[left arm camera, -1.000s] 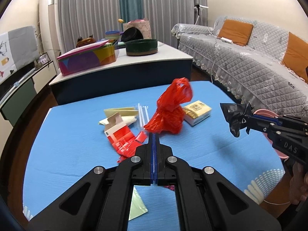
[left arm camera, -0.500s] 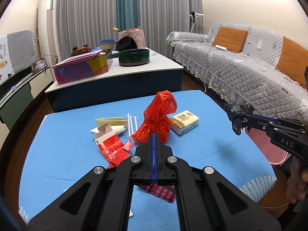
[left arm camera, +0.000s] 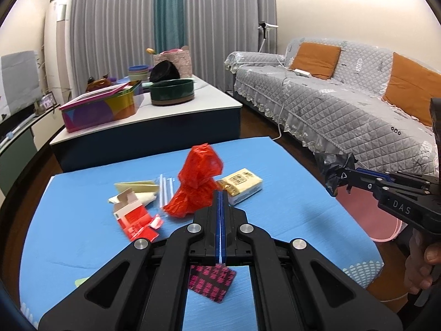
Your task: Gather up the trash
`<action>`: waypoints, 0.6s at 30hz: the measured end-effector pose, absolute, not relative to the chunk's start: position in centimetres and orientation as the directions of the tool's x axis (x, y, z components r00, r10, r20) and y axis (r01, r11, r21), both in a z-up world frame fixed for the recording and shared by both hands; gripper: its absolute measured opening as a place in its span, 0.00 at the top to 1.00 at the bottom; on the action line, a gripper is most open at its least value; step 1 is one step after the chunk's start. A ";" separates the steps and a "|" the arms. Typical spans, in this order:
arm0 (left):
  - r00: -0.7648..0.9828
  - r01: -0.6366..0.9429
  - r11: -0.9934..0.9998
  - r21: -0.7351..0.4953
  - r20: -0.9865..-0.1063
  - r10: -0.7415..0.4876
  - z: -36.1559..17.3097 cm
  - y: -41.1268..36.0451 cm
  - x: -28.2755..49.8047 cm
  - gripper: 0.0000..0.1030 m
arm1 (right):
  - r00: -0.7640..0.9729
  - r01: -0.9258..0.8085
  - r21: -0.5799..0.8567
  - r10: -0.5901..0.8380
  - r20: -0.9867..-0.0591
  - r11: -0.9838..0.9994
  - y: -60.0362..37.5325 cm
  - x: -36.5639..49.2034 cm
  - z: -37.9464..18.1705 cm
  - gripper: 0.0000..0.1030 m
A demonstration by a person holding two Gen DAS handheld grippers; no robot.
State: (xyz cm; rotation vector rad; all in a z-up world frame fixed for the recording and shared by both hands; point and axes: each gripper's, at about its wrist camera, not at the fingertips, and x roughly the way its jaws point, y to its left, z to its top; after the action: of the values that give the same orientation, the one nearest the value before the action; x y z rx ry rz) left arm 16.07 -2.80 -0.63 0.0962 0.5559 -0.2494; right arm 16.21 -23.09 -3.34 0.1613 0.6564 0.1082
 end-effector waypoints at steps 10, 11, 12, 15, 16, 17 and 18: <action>0.817 0.322 0.947 0.017 -0.510 -0.269 -0.5 -5.3 15.6 1.00 | 0.795 -0.001 0.183 0.112 -0.597 0.983 -25.4 15.5 -3.3 0.88; 0.817 0.328 0.944 0.019 -0.507 -0.274 -0.4 -5.5 15.4 1.00 | 0.795 0.002 0.180 0.107 -0.597 0.984 -25.7 15.4 -3.4 0.88; 0.818 0.333 0.943 0.021 -0.504 -0.278 -0.4 -5.7 15.4 1.00 | 0.795 0.005 0.177 0.104 -0.598 0.984 -25.8 15.3 -3.4 0.88; 0.820 0.341 0.940 0.021 -0.495 -0.287 -0.3 -6.2 15.3 1.00 | 0.796 0.020 0.179 0.093 -0.598 0.984 -26.6 15.1 -3.5 0.88; 0.820 0.344 0.939 0.019 -0.493 -0.291 -0.2 -6.5 15.3 1.00 | 0.797 0.025 0.181 0.089 -0.597 0.983 -26.9 15.1 -3.4 0.88; 0.819 0.348 0.937 0.017 -0.492 -0.295 -0.2 -6.7 15.4 1.00 | 0.798 0.031 0.184 0.087 -0.597 0.982 -27.1 15.0 -3.4 0.88; 0.818 0.353 0.936 0.015 -0.490 -0.301 -0.1 -6.9 15.3 1.00 | 0.799 0.037 0.186 0.083 -0.596 0.982 -27.5 14.9 -3.3 0.88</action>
State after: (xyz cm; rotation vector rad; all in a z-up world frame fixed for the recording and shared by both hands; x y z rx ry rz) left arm 15.34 -6.92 -0.14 0.1065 0.5037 -0.3489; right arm 14.87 -27.46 -3.35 0.1931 0.6460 0.0246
